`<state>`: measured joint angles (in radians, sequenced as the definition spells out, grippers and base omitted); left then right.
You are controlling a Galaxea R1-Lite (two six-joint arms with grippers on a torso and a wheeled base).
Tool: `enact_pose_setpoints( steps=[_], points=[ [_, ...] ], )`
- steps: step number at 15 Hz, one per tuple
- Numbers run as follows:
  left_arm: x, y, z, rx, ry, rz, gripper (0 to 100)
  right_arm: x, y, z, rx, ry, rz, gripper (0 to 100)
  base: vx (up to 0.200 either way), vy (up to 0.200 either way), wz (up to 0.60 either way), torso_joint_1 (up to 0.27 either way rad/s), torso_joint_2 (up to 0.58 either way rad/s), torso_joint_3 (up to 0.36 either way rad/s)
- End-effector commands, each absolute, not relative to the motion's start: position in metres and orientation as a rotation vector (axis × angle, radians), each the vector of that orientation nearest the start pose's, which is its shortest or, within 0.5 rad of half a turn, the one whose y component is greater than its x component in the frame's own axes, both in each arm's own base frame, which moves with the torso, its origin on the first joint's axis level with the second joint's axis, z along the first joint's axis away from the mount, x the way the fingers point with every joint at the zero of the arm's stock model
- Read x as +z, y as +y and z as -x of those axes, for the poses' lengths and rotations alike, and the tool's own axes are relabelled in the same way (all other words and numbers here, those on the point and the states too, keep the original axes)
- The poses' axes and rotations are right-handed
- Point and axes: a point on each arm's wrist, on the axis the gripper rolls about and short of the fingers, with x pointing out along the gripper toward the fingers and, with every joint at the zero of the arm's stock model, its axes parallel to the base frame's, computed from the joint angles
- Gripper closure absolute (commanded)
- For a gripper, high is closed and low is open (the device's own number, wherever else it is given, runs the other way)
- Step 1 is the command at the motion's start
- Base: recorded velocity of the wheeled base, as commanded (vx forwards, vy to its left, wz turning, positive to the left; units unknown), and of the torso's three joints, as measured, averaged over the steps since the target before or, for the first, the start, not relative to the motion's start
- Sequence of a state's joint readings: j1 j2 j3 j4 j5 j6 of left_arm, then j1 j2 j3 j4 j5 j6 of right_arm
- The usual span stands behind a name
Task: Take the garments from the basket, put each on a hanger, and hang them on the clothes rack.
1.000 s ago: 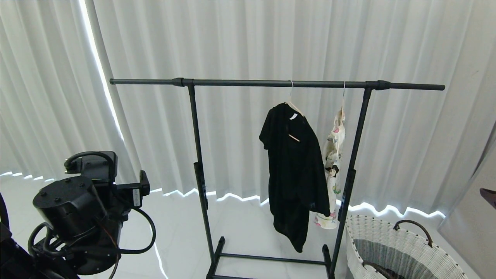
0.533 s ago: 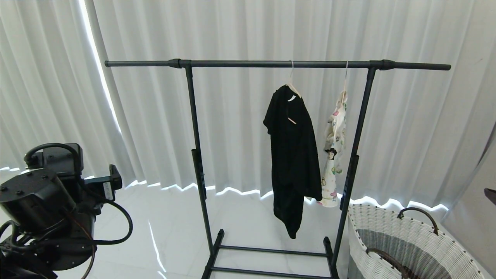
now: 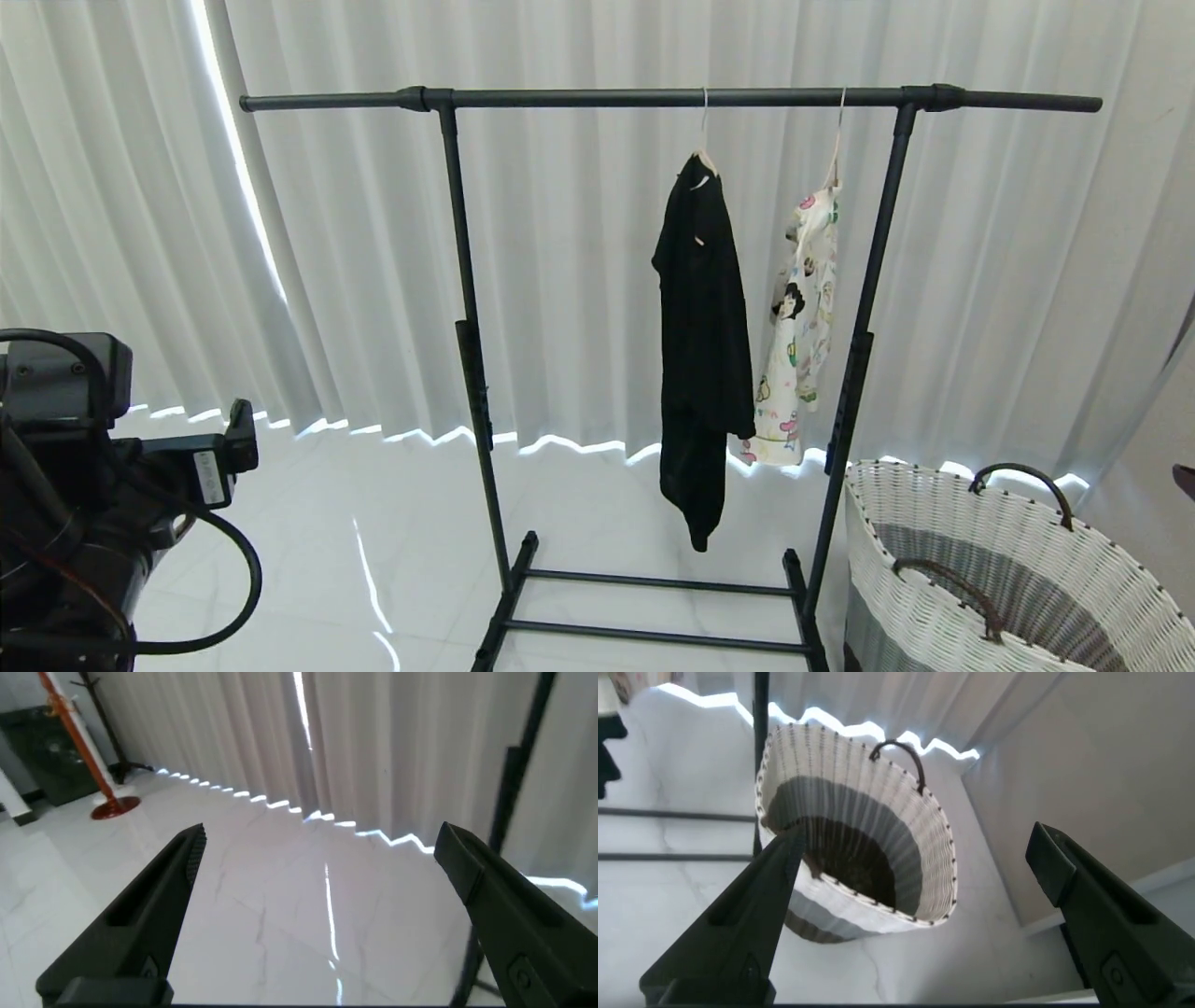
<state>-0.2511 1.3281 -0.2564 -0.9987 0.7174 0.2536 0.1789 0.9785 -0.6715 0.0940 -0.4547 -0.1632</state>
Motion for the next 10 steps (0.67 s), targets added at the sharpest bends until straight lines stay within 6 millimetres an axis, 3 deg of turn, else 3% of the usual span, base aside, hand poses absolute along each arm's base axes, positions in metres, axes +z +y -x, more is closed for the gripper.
enact_pose_setpoints(
  steps=[1,4,8,10],
  points=[
    [0.17,-0.036,-0.154,0.385,0.118,-0.278,0,0.225,0.01,-0.108,-0.242,0.404,0.287,0,0.0,0.0,0.0,-0.061,0.37,0.227],
    [0.138,-0.032,-0.143,0.369,0.289,-0.329,0,0.221,0.008,-0.102,-0.245,0.404,0.287,0,0.0,0.0,0.0,0.007,0.04,0.002],
    [0.124,-0.014,-0.129,0.458,0.386,-0.35,0,0.211,0.004,-0.091,-0.268,0.409,0.283,0,0.0,0.0,0.0,0.0,0.0,0.0],
    [0.127,-0.006,-0.126,0.525,0.354,-0.262,0,0.198,0.0,-0.076,-0.291,0.411,0.278,0,0.0,0.0,0.0,0.0,0.0,0.0]
  ],
)
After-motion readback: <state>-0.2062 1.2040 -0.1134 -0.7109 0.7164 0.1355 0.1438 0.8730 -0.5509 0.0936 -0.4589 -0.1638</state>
